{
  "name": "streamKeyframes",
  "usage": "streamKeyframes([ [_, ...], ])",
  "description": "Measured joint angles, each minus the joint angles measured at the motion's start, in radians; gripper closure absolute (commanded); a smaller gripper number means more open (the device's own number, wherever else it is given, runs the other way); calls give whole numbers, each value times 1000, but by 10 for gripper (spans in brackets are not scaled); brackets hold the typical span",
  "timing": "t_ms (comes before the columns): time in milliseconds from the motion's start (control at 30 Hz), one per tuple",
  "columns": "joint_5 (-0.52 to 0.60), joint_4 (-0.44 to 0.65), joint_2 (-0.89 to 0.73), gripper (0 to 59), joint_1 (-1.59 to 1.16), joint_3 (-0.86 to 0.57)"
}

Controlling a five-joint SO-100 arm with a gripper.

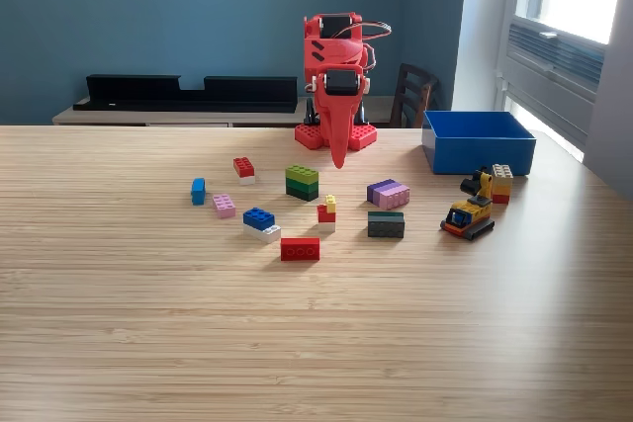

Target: Grasp a lego block and put it in the bin.

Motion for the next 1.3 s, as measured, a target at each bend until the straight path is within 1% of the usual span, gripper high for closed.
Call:
streamKeyframes([
  [967, 14, 0, 0, 583, 0, 0],
  [1033, 14, 0, 0, 570, 0, 0],
  [1300, 23, 0, 0, 570, -5, -21],
])
